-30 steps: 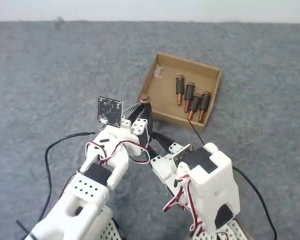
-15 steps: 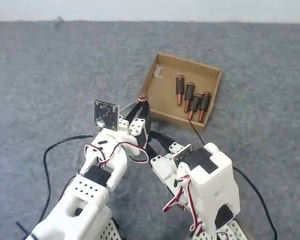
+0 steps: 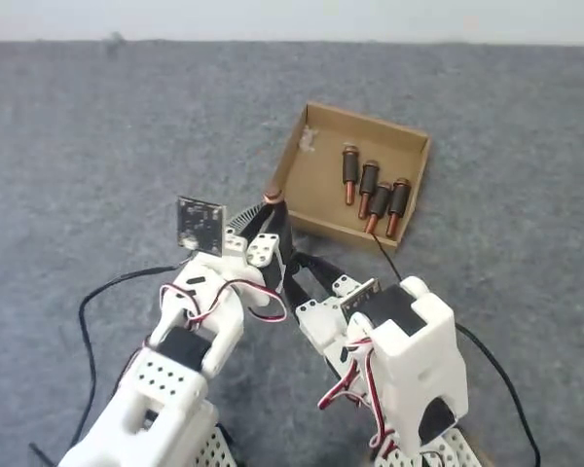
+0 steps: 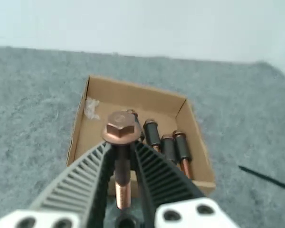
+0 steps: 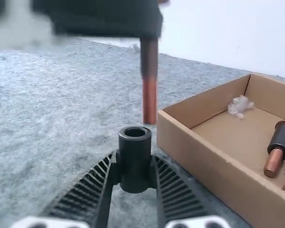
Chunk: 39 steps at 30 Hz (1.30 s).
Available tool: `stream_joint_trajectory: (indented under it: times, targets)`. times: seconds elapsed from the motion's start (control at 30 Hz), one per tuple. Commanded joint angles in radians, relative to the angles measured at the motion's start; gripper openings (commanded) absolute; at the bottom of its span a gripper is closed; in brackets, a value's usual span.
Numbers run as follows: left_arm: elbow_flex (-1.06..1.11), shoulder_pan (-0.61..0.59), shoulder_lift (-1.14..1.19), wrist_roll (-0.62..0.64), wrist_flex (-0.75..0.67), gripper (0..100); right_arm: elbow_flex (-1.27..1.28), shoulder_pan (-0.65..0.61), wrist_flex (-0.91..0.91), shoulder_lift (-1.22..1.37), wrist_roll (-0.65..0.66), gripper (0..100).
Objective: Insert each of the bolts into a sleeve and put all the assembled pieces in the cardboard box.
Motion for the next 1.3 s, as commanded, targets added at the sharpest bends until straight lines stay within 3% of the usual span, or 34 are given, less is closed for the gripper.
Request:
stream_joint_trajectory:
  times: [0.0, 0.27, 0.43, 1.27]
  targets:
    - [-0.007, 0.006, -0.084, 0.014, -0.003, 1, -0.029, 0.021, -0.027, -0.002, 0.014, 0.6]
    - [-0.001, 0.006, -0.098, 0.015, 0.005, 1, -0.029, 0.019, -0.027, -0.002, 0.014, 0.6]
    - [-0.005, 0.029, -0.1, 0.014, 0.1, 1, -0.028, 0.019, -0.027, -0.002, 0.014, 0.6]
    - [0.028, 0.046, -0.101, -0.044, 0.101, 1, -0.025, 0.019, -0.027, -0.002, 0.014, 0.6]
